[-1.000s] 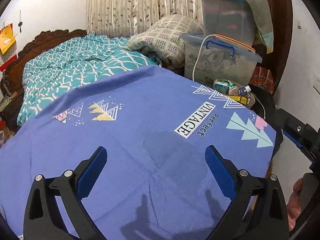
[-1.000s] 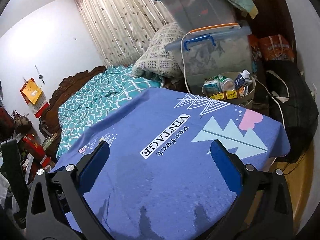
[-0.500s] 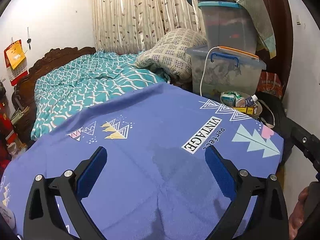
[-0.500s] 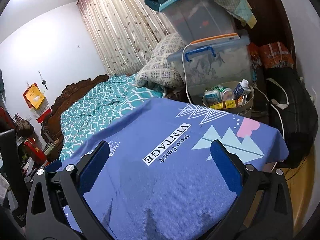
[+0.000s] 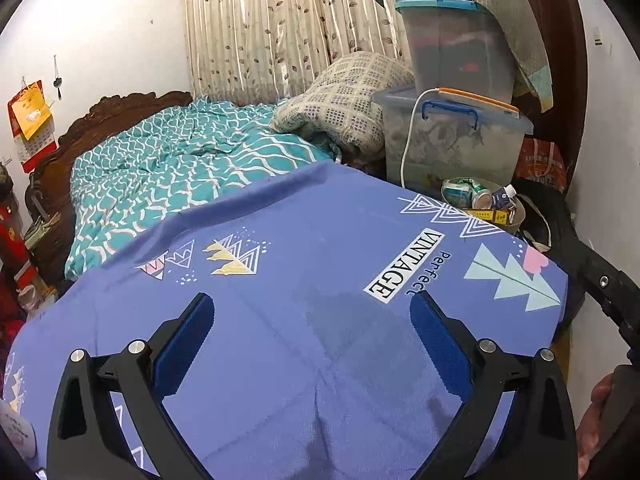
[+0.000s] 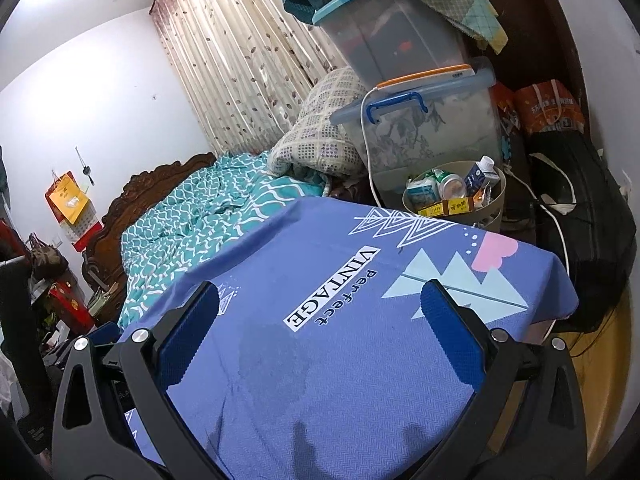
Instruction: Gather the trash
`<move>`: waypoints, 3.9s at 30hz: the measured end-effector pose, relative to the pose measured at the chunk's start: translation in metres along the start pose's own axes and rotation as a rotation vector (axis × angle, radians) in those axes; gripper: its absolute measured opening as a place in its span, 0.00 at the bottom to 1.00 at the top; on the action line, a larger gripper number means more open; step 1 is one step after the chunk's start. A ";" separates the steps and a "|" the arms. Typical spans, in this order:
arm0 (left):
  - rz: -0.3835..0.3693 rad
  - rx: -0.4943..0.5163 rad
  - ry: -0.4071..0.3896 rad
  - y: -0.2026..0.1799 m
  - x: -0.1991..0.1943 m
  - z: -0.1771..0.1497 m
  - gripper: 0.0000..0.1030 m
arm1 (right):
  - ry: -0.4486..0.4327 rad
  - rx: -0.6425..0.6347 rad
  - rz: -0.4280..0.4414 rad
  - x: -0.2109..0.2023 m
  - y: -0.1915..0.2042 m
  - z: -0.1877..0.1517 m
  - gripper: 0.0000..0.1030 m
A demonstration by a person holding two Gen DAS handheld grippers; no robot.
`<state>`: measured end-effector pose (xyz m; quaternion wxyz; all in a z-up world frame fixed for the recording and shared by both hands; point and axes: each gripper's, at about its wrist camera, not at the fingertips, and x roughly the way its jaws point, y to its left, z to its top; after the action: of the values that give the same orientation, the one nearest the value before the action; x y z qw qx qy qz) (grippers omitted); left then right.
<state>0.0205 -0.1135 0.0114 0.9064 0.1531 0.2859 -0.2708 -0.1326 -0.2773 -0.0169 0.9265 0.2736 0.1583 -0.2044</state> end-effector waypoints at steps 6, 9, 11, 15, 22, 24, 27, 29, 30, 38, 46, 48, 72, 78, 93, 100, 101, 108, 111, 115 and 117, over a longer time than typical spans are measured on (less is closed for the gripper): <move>0.013 -0.011 0.017 0.001 0.003 0.000 0.92 | 0.004 0.004 0.000 0.001 -0.001 -0.001 0.97; 0.018 -0.015 0.019 0.002 0.003 0.000 0.92 | 0.005 0.003 0.001 0.001 -0.001 -0.002 0.97; 0.019 -0.014 0.023 0.002 0.003 0.000 0.92 | 0.005 0.001 0.003 0.000 -0.001 -0.002 0.97; 0.027 -0.004 0.024 0.001 0.003 -0.001 0.92 | 0.007 0.004 0.002 0.000 -0.001 -0.002 0.97; 0.030 -0.004 0.037 -0.002 0.005 0.000 0.92 | 0.002 0.004 -0.001 -0.002 -0.002 -0.001 0.97; 0.026 -0.011 0.033 -0.003 0.004 0.001 0.92 | 0.004 0.006 -0.003 -0.003 -0.004 -0.001 0.97; 0.014 -0.023 0.027 -0.003 0.001 0.003 0.92 | -0.004 0.009 -0.012 -0.007 -0.009 0.001 0.97; 0.009 -0.029 0.014 -0.003 -0.002 0.004 0.92 | -0.002 0.016 -0.021 -0.009 -0.013 0.001 0.97; 0.009 -0.032 0.003 -0.003 -0.004 0.005 0.92 | -0.001 0.019 -0.026 -0.010 -0.015 0.002 0.97; -0.038 -0.056 -0.022 0.000 -0.012 0.007 0.92 | -0.003 -0.007 -0.045 -0.014 -0.014 0.005 0.97; -0.046 -0.066 -0.041 0.002 -0.017 0.007 0.92 | -0.006 -0.024 -0.037 -0.016 -0.008 0.005 0.97; -0.043 -0.073 -0.039 0.003 -0.017 0.007 0.92 | -0.002 -0.027 -0.034 -0.015 -0.007 0.005 0.97; -0.059 -0.089 0.001 0.006 -0.010 0.005 0.92 | 0.017 -0.047 -0.022 -0.013 0.003 0.003 0.97; -0.051 -0.086 -0.002 0.006 -0.011 0.004 0.92 | 0.030 -0.057 -0.014 -0.013 0.006 0.000 0.97; 0.002 -0.033 -0.017 -0.003 -0.012 0.003 0.92 | 0.041 -0.057 -0.012 -0.013 0.007 -0.002 0.97; 0.010 -0.016 -0.015 -0.005 -0.012 0.002 0.92 | 0.045 -0.054 -0.012 -0.010 0.007 -0.003 0.97; 0.010 -0.014 -0.014 -0.005 -0.011 0.002 0.92 | 0.044 -0.054 -0.012 -0.010 0.007 -0.003 0.97; 0.012 0.002 -0.006 -0.008 -0.010 -0.001 0.92 | 0.046 -0.051 -0.012 -0.010 0.006 -0.004 0.97; 0.015 0.006 -0.003 -0.009 -0.009 -0.003 0.92 | 0.046 -0.050 -0.012 -0.010 0.006 -0.004 0.97; 0.016 0.010 0.003 -0.010 -0.008 -0.003 0.92 | 0.046 -0.049 -0.012 -0.010 0.006 -0.004 0.97; 0.015 0.013 0.006 -0.010 -0.007 -0.004 0.92 | 0.047 -0.048 -0.013 -0.009 0.006 -0.004 0.97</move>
<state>0.0077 -0.1171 0.0115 0.9066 0.1619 0.2857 -0.2652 -0.1386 -0.2677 -0.0136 0.9274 0.2549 0.1868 -0.2000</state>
